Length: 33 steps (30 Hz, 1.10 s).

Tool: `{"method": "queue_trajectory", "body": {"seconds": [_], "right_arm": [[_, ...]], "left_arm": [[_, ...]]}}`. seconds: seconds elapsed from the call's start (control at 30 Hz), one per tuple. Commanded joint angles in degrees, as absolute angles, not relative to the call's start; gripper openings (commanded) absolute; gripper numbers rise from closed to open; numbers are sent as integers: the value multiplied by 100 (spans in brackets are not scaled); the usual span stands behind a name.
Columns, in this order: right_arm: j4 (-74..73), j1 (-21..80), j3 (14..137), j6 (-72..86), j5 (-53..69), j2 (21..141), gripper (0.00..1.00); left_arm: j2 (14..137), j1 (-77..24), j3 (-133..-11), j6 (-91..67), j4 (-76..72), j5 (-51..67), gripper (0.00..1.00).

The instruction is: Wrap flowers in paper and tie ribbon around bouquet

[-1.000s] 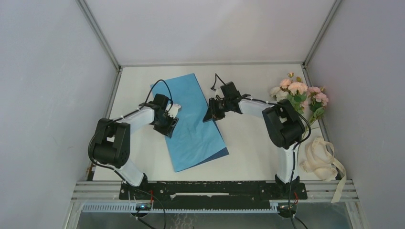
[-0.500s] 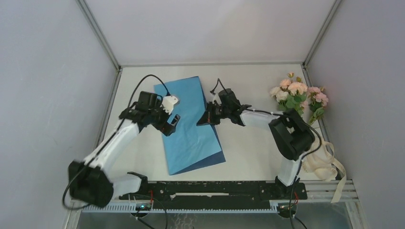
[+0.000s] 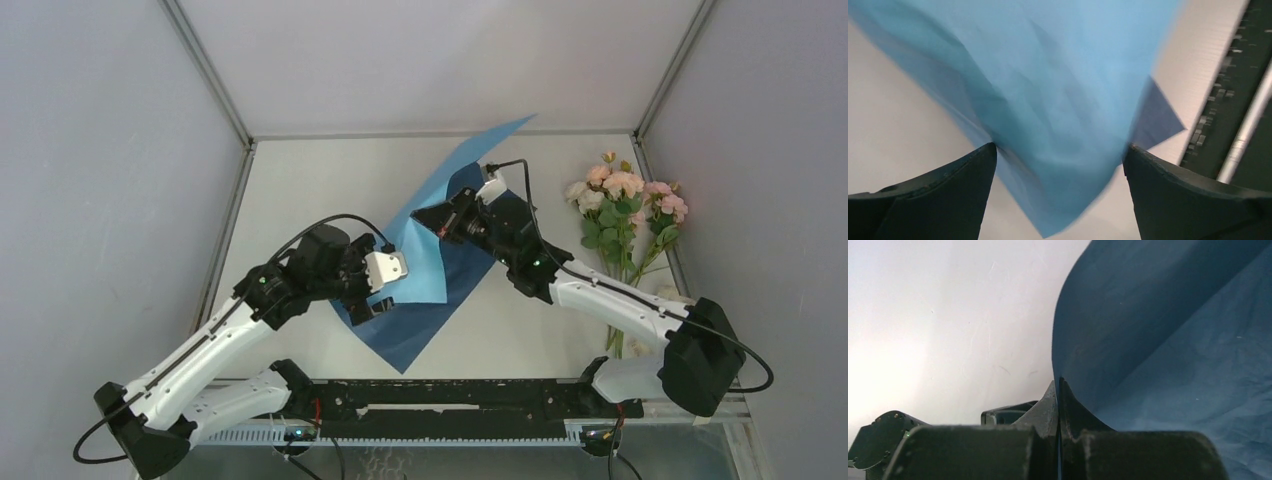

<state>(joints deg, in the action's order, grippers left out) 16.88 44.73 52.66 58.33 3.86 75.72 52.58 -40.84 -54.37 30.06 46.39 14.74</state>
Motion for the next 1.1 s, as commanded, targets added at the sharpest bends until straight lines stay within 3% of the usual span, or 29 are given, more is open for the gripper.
{"method": "queue_trajectory", "body": {"seconds": [0.0, 0.33, 0.4, 0.57, 0.7, 0.9, 1.07], "right_arm": [[1631, 4581, 5220, 5892, -362, 7132, 0], [1121, 4523, 5217, 5693, -361, 6550, 0], [971, 4476, 5218, 5651, -303, 6503, 0], [650, 4314, 5220, 5390, -154, 6367, 0], [294, 4031, 5221, 5080, -62, 6247, 0], [-446, 3406, 5434, 4245, 990, 6210, 49], [-1347, 3385, 5730, 3351, 906, 5936, 67]], "left_arm": [[5117, -4147, -5252, 3445, 3946, 124, 100], [5132, -4142, -4574, 3682, 2763, -627, 99], [5113, -4144, -4627, 3496, 2570, -699, 85], [5155, -4125, -4818, 2900, 2537, -439, 32], [5214, -3957, -4891, 2424, 2615, -84, 9], [5568, -2804, -5150, 1090, 2486, 1393, 7], [6459, -1487, -5103, -462, 1926, 2646, 5]]}}
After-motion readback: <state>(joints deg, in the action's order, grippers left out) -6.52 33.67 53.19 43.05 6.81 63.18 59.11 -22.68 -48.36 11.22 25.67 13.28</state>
